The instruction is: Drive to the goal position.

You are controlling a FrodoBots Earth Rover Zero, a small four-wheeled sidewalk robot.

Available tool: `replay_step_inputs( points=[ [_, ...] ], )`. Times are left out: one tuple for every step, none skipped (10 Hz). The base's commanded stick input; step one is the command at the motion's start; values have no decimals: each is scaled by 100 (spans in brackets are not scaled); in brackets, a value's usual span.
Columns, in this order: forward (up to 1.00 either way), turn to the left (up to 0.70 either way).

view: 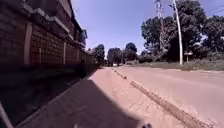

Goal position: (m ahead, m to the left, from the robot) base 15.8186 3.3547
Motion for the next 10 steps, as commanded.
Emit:
replay_step_inputs(
  points=[
    [30,0],
    [30,0],
    [30,0],
    [30,0],
    [30,0],
    [30,0],
    [30,0],
    [30,0],
    [30,0],
    [30,0]
  ],
)
